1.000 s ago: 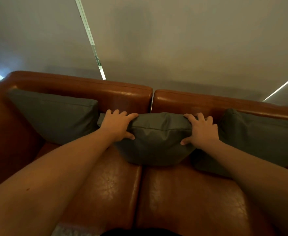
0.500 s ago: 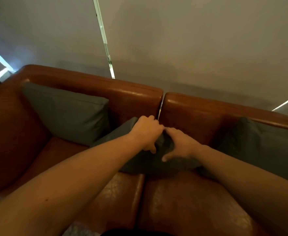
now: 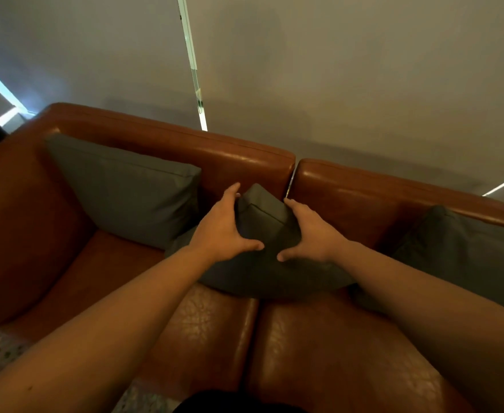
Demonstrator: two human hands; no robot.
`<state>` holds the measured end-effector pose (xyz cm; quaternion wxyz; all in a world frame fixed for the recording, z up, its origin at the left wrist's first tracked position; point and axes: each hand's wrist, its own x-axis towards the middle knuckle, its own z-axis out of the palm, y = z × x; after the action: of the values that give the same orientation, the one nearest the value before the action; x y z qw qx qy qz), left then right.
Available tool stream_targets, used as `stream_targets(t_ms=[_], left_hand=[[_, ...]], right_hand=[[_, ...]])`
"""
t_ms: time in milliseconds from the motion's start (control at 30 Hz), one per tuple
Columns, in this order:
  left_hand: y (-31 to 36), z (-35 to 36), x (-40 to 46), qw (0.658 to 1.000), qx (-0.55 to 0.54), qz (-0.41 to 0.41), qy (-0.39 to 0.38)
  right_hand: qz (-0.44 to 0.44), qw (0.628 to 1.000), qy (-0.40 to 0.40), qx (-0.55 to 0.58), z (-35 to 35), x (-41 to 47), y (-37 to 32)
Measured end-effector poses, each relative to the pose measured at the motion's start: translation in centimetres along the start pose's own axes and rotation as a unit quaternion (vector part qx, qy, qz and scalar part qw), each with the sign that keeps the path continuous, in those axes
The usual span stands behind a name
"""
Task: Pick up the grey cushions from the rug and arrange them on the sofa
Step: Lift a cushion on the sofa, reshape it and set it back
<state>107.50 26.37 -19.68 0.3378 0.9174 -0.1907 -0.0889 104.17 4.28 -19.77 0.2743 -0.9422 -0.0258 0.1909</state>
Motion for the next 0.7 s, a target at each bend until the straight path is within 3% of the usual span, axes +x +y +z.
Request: stream_targets(t_ms=[67, 200, 367, 600, 700], left_hand=[[-0.7, 0.7, 0.3, 1.0, 0.009, -0.003, -0.012], [-0.9, 1.1, 0.9, 0.999, 0.01, 0.025, -0.022], [-1.8, 0.6, 0.5, 0.997, 0.005, 0.071, -0.039], [-6.1, -1.3, -0.6, 0.994, -0.036, -0.036, -0.102], [-5.7, -1.6, -0.6, 0.994, 0.028, -0.034, -0.1]], right_hand=[[-0.032, 0.999, 0.017, 0.019, 0.0, 0.1, -1.3], [-0.011, 0.997, 0.056, 0.057, 0.4, 0.5, -2.3], [-0.024, 0.997, 0.078, 0.0, 0.1, 0.2, -2.1], [-0.086, 0.982, 0.087, 0.142, -3.9, -0.9, -3.0], [-0.062, 0.976, 0.066, 0.196, -5.0, -1.7, -0.9]])
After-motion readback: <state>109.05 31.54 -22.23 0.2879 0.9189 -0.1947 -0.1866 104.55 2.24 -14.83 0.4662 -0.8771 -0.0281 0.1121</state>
